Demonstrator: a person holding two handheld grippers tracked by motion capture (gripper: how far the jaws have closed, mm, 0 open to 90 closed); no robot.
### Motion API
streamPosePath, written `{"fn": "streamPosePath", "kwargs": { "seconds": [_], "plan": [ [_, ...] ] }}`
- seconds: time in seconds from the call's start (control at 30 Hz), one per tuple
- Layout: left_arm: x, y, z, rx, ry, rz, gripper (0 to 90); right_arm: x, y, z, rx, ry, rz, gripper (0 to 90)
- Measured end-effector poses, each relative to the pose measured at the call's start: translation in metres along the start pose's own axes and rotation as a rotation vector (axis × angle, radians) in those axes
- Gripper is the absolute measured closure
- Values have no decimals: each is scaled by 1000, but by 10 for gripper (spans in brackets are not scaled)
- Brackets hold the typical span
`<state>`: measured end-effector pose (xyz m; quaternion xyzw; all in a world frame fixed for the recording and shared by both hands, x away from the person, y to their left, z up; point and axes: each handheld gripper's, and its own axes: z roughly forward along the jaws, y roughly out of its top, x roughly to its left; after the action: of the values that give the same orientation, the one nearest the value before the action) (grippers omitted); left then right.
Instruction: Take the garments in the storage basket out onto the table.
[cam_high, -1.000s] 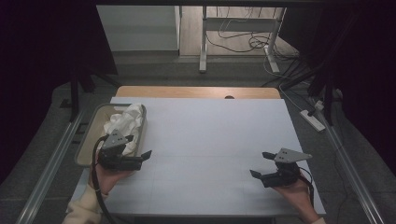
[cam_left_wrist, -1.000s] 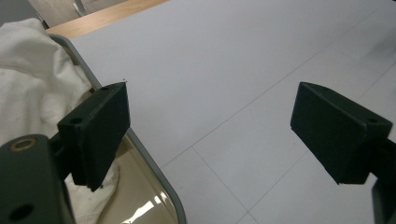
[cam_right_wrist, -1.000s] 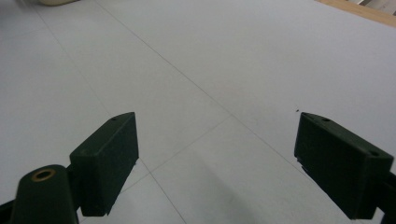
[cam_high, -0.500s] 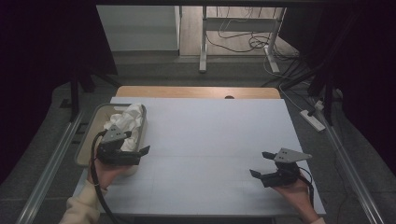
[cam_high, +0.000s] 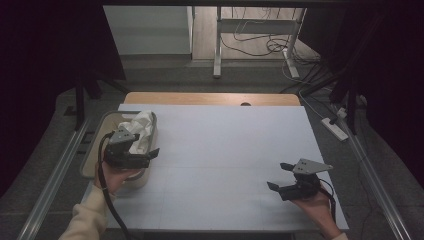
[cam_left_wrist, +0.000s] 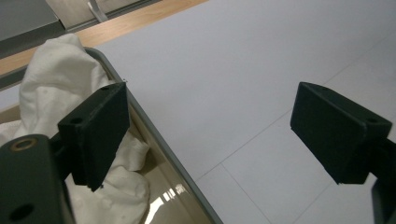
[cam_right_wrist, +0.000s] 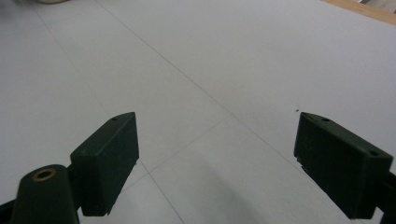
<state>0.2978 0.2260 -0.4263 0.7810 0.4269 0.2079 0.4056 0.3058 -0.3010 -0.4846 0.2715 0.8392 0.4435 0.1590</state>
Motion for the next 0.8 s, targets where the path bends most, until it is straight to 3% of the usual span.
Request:
{"fn": "streamPosePath", "kwargs": {
  "seconds": [0.4,0.8],
  "plan": [
    [20,0,9,19,32,-34,129,0,0,1,6,-2,0,137],
    [35,5,17,25,58,-41,131,0,-1,4,16,1,-3,137]
  ]
}}
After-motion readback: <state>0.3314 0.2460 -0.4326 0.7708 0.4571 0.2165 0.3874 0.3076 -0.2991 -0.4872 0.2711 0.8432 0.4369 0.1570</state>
